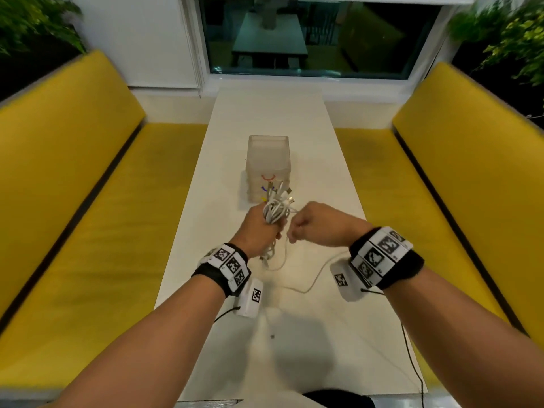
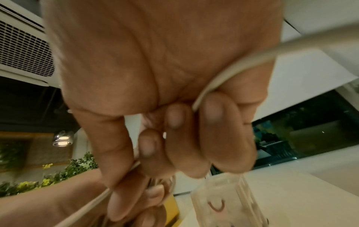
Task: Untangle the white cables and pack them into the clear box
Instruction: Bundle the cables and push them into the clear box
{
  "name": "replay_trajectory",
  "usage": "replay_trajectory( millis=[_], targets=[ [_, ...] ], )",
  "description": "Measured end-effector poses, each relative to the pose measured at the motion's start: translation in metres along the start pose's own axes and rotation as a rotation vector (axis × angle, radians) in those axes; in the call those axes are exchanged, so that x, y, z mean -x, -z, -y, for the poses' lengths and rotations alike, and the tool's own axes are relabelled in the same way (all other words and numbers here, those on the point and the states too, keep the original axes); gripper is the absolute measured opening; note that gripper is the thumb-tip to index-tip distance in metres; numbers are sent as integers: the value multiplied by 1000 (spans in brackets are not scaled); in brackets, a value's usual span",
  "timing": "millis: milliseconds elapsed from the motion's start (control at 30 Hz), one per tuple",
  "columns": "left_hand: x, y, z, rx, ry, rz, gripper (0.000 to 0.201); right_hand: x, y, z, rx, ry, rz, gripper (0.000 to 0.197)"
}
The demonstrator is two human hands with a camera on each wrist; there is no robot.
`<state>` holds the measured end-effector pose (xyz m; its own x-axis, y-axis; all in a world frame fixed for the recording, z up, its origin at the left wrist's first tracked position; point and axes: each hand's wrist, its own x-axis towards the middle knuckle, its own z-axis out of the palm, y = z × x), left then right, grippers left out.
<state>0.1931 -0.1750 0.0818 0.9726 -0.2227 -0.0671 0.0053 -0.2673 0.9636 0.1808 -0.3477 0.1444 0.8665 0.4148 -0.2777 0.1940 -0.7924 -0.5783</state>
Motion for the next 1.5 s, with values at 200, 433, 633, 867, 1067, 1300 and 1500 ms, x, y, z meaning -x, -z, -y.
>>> replay_trajectory(
  millis=[200, 433, 633, 867, 1067, 1300, 1500],
  targets=[
    [10, -15, -5, 374, 155, -57, 33, -13, 28, 11, 14, 29, -187, 16],
    [9, -8, -1, 554, 113, 45, 29, -14, 24, 8, -171, 0, -272, 22],
    [0, -6, 7, 396, 155, 13, 9, -13, 25, 1, -281, -99, -212, 39],
    [-9, 17, 14, 558, 175, -120, 11, -14, 7, -18, -444, -260, -328, 51],
    [-15, 43, 30, 656, 249, -324, 27, -9, -6, -35, -668, -296, -424, 39],
    [-3, 10, 21, 501, 177, -265, 53, -29, -62, 16, -897, -16, -395, 36],
    [-6, 4, 13, 391, 163, -260, 13, -28, -83, 13, -813, 20, -429, 12]
  ],
)
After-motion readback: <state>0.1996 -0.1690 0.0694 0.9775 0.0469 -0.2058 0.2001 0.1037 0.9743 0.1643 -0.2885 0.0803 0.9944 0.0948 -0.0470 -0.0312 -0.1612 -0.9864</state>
